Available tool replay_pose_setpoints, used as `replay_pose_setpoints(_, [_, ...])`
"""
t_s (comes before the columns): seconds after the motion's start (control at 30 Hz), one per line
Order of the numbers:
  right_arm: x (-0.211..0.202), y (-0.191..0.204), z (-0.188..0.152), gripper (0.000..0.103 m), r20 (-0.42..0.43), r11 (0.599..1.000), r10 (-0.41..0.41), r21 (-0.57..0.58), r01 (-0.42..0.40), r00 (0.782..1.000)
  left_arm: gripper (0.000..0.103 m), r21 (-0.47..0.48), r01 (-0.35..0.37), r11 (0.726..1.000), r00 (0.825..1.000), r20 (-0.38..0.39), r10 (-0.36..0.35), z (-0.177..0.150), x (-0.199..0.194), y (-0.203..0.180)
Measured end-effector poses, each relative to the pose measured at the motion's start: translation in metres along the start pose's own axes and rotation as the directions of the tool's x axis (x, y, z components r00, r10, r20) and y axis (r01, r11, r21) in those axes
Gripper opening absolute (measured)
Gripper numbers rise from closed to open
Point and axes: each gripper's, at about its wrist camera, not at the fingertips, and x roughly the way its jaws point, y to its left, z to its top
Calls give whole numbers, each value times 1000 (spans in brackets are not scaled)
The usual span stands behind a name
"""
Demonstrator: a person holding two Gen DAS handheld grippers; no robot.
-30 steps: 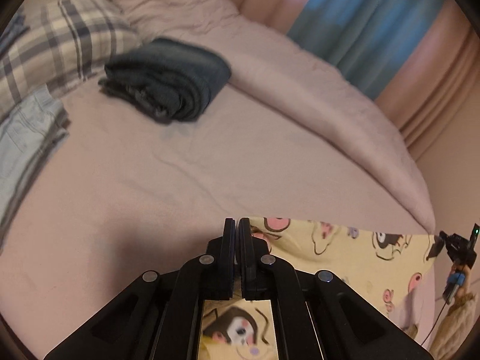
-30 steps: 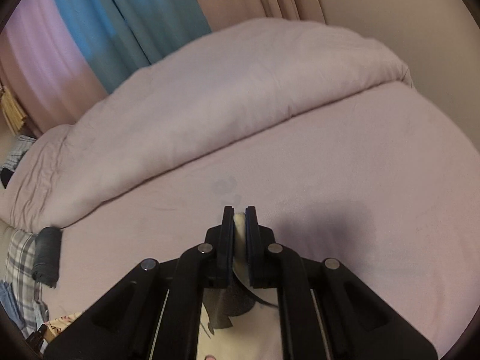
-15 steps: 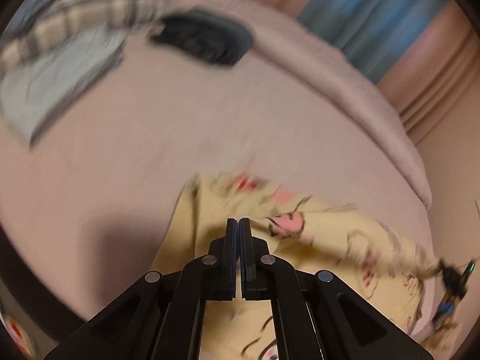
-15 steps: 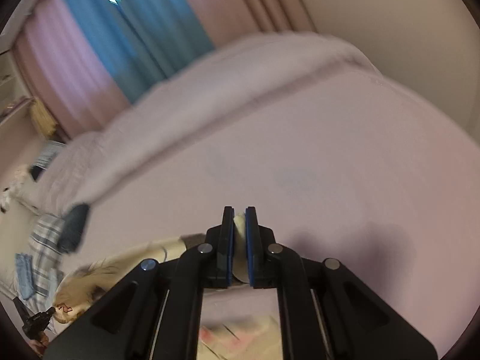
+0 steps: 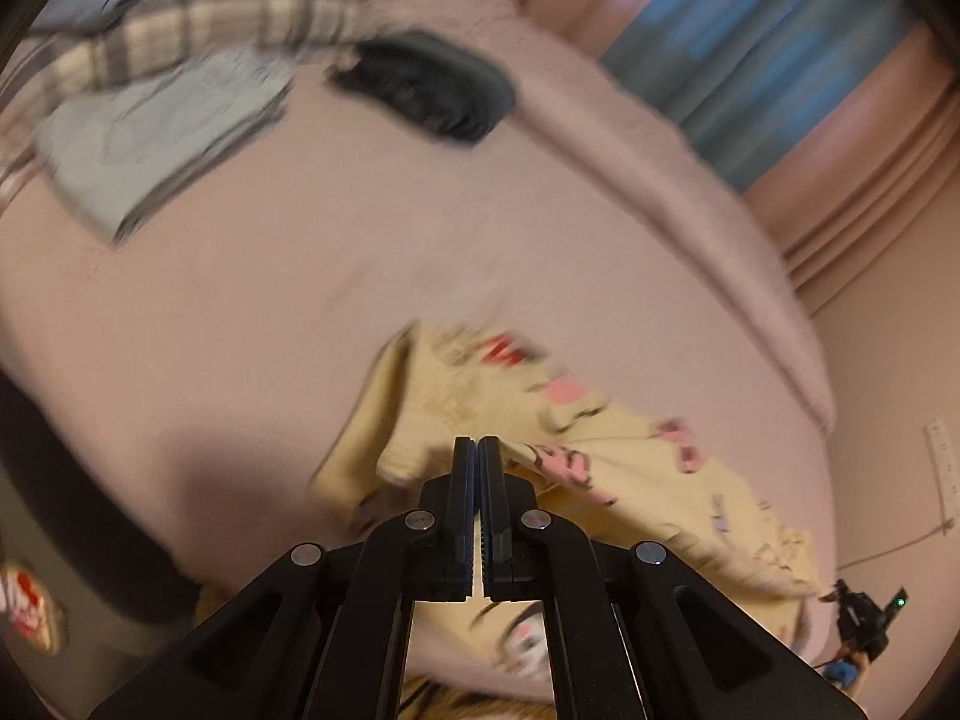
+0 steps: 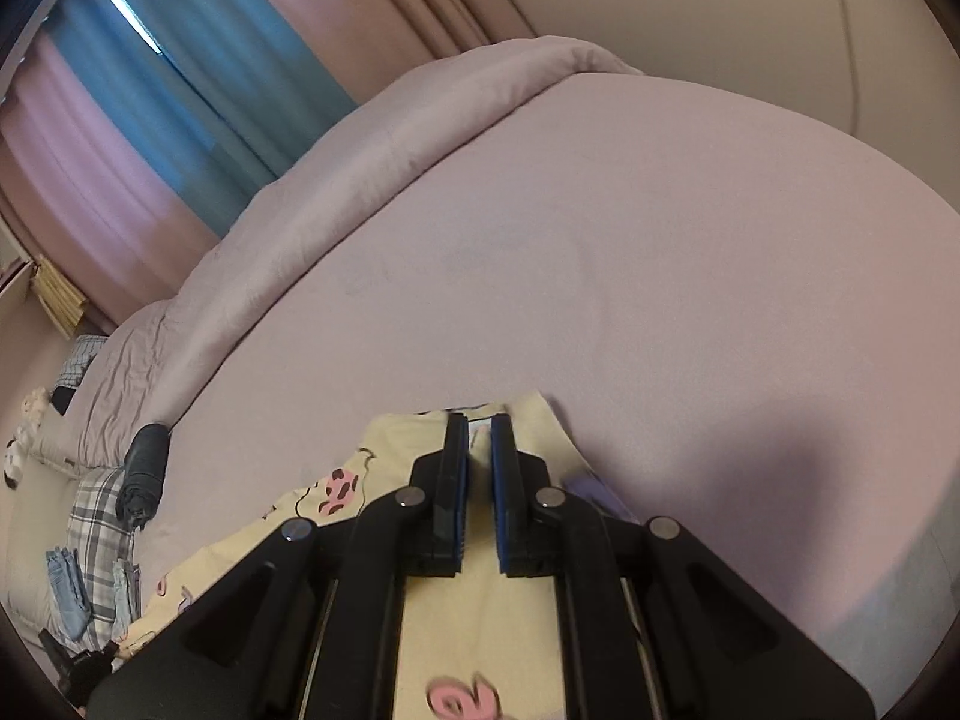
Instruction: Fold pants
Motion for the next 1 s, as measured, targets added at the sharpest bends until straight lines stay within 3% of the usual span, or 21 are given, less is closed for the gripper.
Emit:
replay_pose_setpoints(0.07, [1,-19,-10,8,-31,999,-23,32,24,999,0,-75,-41,996,995,-98,34,-12,20,23])
replay_pose_setpoints(0.17, [9,-37,-28,8,-80,994,-49,89,56,996,0,-157,-34,987,990,-143,11,-18,31,43])
replay_pose_setpoints(0.4, [-5,-27,-40,8,-44,994,-61,93,65,997,0,-51,-76,996,989,-132,68,-10,22,25])
replay_pose_setpoints(0.7, [12,-34,-54,8,-86,981,-166,82,173,982,0,7,-160,987,968,-195,158,-27,46,25])
replay_pose_setpoints(0.77, [9,-26,-47,18,-95,974,-215,51,220,972,0,29,-164,986,966,-199,166,-26,43,23])
replay_pose_setpoints(0.83, [0,-14,-41,41,-79,956,-293,-21,293,953,0,45,-170,984,961,-211,176,-24,39,20])
replay_pose_setpoints(0.9, [-9,-7,-34,55,-54,939,-341,-63,338,939,0,44,-167,985,963,-206,172,-20,31,18])
replay_pose_setpoints(0.97, [-17,-2,-23,56,-45,938,-343,-71,340,938,6,37,-176,984,968,-176,180,-13,20,14])
replay_pose_setpoints(1.0, [-19,-2,-20,55,-46,943,-328,-68,325,943,15,36,-189,981,969,-155,192,-10,14,11])
